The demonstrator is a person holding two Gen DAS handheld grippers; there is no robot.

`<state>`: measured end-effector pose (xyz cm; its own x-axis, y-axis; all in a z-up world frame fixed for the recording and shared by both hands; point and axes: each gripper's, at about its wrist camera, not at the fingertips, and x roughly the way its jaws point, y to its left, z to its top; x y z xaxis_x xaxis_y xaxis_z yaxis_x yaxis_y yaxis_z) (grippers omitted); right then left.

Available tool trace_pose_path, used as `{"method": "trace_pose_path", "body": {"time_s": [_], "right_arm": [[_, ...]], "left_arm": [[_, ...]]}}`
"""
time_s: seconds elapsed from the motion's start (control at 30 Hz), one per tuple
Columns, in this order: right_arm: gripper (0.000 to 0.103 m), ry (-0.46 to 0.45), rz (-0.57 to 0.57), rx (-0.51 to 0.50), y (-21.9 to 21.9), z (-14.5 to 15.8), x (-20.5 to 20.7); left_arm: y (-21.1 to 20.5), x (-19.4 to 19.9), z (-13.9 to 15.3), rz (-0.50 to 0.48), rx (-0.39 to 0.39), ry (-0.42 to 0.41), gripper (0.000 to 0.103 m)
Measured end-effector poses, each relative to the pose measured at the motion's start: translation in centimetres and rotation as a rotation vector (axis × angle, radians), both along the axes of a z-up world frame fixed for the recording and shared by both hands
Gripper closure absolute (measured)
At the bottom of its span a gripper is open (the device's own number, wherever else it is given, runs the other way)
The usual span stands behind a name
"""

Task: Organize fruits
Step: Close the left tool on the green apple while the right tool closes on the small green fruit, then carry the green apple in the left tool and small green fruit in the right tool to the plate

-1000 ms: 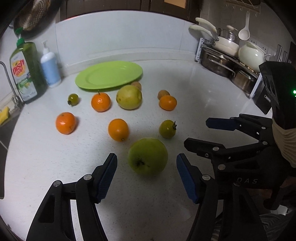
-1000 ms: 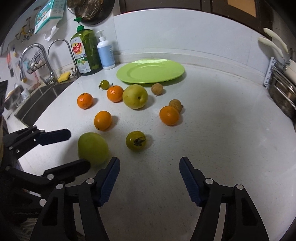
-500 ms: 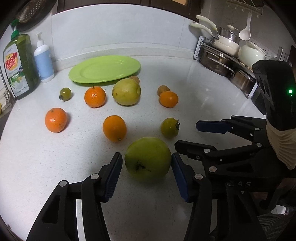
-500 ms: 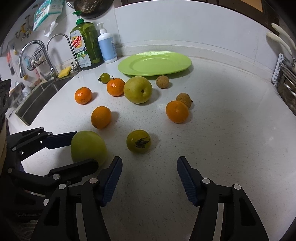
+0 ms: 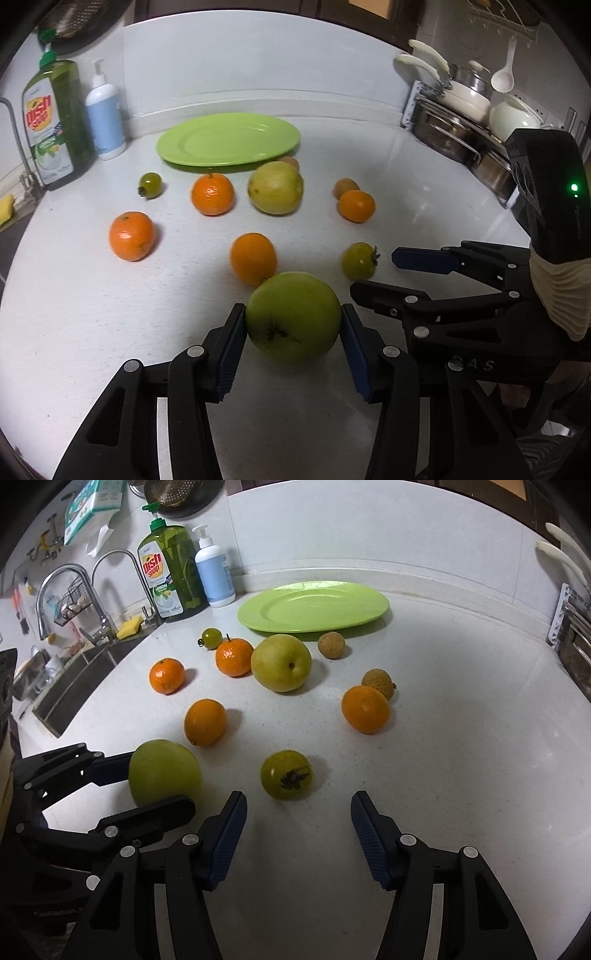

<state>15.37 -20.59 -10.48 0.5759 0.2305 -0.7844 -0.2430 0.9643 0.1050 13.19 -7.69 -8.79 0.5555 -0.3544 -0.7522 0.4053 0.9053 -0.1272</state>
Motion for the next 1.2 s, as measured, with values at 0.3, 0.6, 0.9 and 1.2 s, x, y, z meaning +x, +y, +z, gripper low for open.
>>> {"method": "trace_pose_path", "body": {"time_s": [0.3,0.6,0.9,1.2], "right_arm": [[0.057,-0.001,-0.012,0.028,1.2,-0.3,1.3],[0.072,0.007,-0.035,0.026,1.7,-0.3,1.4],[0.072,0.006,-0.075,0.048,2.6,0.5,0.4],[0.072,-0.052,-0.13,0.053,4.5,3.3,-0.6]], "left_arm": [[0.7,0.2,0.6,0.047,0.019,-0.017,0.054],[1.8,0.5,0.8,0.068,0.014,-0.022,0.054],[3.1,0.7,1.5,0.043,0.006,-0.039,0.054],[5.2,1.5,3.7,-0.013,-0.016,-0.084,0.053]]}}
